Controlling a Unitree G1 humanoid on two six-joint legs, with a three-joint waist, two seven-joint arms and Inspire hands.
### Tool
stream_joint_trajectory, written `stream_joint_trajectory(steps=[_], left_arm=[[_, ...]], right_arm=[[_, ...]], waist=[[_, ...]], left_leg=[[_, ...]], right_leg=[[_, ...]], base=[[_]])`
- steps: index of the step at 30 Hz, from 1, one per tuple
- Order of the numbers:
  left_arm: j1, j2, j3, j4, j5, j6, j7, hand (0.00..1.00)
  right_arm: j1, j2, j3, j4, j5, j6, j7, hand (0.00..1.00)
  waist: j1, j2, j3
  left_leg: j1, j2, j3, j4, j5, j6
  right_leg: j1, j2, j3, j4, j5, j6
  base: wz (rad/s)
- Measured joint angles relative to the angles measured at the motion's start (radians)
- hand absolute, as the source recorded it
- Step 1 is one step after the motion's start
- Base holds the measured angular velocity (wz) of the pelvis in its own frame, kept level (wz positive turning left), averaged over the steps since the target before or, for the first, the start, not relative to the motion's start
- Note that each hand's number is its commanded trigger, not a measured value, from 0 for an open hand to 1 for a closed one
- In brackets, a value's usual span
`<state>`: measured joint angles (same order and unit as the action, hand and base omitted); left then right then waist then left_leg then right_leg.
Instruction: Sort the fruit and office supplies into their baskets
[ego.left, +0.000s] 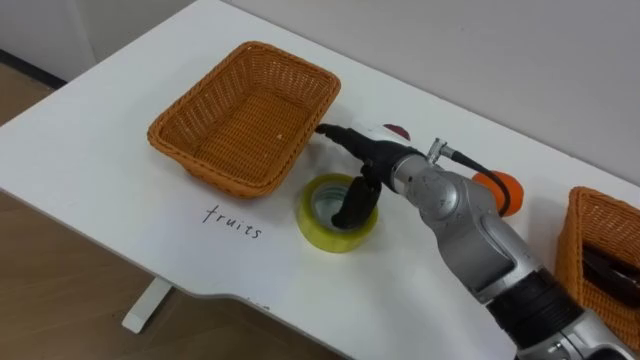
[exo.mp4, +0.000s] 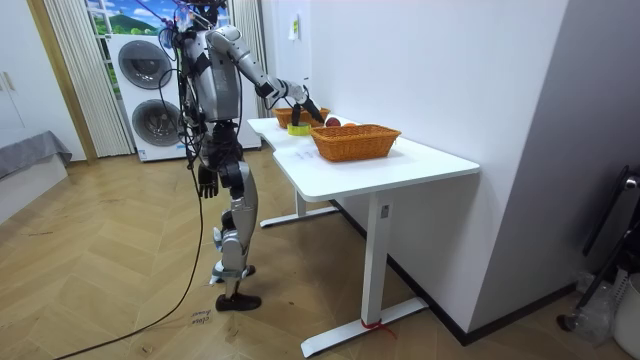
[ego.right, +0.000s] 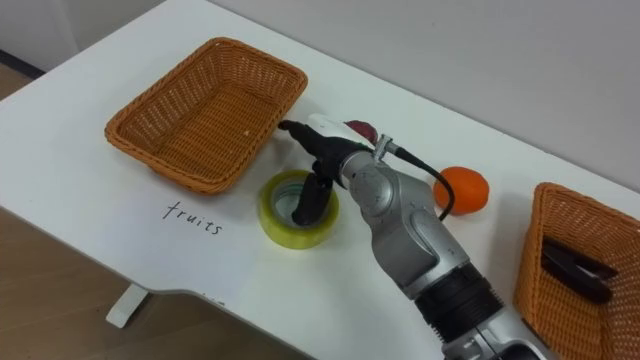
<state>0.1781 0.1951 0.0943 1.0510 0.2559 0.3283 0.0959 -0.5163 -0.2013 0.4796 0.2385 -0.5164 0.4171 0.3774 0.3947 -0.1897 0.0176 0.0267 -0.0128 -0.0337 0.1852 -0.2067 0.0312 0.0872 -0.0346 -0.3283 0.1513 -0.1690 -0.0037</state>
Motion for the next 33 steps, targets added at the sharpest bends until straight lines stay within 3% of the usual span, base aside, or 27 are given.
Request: stream_joint_trajectory(steps=[12, 17, 18, 20, 33], left_arm=[[-0.023, 0.009, -0.001, 0.002, 0.000, 0.002, -0.001, 0.00], [-0.028, 0.009, 0.002, 0.002, 0.000, 0.002, 0.000, 0.00], [-0.030, 0.010, 0.002, 0.002, 0.000, 0.002, 0.001, 0.00], [-0.032, 0.011, 0.002, 0.002, 0.000, 0.002, 0.001, 0.00], [-0.034, 0.015, 0.001, 0.022, 0.001, -0.001, 0.003, 0.00]], right_arm=[[-0.027, 0.000, 0.000, 0.048, -0.001, 0.001, 0.049, 0.00], [-0.026, 0.002, 0.009, 0.050, -0.043, 0.021, 0.095, 0.00], [-0.026, 0.002, 0.012, 0.051, -0.065, 0.022, 0.118, 0.11], [-0.025, 0.002, 0.013, 0.049, -0.092, 0.021, 0.147, 1.00], [-0.045, 0.001, 0.013, 0.047, -0.209, 0.021, 0.174, 1.00]], waist=[[0.000, -0.004, 0.0030], [0.000, -0.001, 0.0056], [0.000, 0.000, 0.0062], [0.000, 0.000, 0.0063], [0.025, 0.000, 0.0055]], left_leg=[[0.001, 0.001, 0.001, -0.004, 0.000, 0.000], [0.001, 0.000, 0.001, -0.003, 0.000, 0.000], [0.001, 0.000, 0.001, -0.003, 0.000, 0.000], [0.001, 0.000, 0.001, -0.003, 0.000, 0.000], [0.002, 0.000, -0.001, -0.003, 0.000, 0.000]], right_leg=[[-0.001, 0.001, 0.001, -0.001, 0.000, 0.000], [-0.001, 0.000, 0.004, -0.001, 0.000, 0.000], [-0.001, 0.000, 0.003, -0.001, 0.000, 0.000], [-0.001, 0.000, 0.003, -0.001, 0.000, 0.000], [0.000, 0.002, 0.018, -0.001, 0.000, 0.000]], base=[[0.00], [0.00], [0.00], [0.00], [0.00]])
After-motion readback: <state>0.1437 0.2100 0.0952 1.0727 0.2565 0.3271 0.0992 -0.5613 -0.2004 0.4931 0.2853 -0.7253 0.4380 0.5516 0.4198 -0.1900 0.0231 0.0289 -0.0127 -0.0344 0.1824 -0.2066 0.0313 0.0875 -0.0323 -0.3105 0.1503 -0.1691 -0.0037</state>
